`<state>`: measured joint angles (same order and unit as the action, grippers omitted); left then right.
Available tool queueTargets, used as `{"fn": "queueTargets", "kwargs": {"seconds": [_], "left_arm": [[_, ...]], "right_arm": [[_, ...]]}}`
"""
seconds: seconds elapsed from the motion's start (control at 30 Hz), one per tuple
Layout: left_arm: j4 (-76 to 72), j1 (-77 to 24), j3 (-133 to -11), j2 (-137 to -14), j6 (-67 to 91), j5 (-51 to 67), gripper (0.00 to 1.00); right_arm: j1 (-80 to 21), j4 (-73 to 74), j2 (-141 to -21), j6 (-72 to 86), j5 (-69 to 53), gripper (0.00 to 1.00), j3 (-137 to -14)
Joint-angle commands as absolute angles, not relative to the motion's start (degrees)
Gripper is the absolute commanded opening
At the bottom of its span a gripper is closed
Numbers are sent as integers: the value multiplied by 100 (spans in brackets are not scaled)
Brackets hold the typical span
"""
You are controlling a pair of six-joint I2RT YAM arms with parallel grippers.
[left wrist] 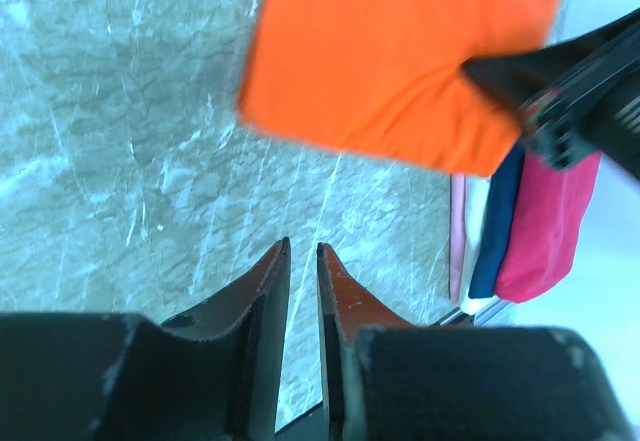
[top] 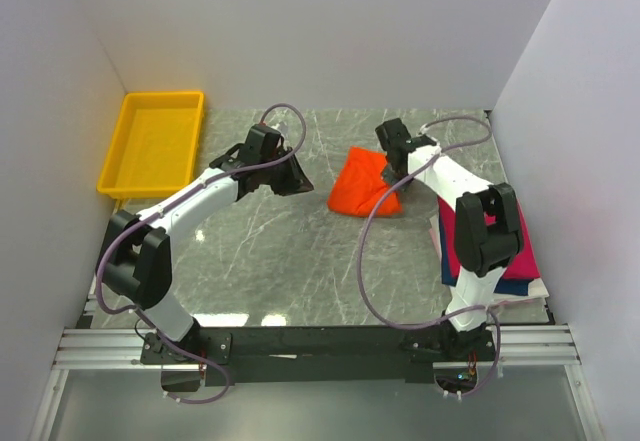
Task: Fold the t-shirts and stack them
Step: Neatly place the folded tshirt to the corner
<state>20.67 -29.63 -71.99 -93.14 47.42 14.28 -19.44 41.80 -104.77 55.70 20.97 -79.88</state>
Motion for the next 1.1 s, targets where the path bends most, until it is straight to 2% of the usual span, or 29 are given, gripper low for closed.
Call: {"fn": "queueTargets", "kwargs": {"seconds": [0.0, 0.17, 0.6, 1.07], "left_arm": [[2109, -2918, -7225, -9061, 4588, 1600, 23], [2171, -2874, -7286, -9070, 4535, 1714, 23], [2267, -2856, -7462, -9158, 4474, 1837, 23], [2268, -2839, -7506, -9264, 4430, 1951, 23]], "right_arm": [[-1741, 5246, -10678, 5801, 3023, 0, -8646], [-1495, 6036, -10977, 5757, 3366, 0, -9499], [-826, 6934, -11434, 5089, 3472, 0, -11670], [-413, 7321, -10812, 4896, 3436, 0, -12120]]}}
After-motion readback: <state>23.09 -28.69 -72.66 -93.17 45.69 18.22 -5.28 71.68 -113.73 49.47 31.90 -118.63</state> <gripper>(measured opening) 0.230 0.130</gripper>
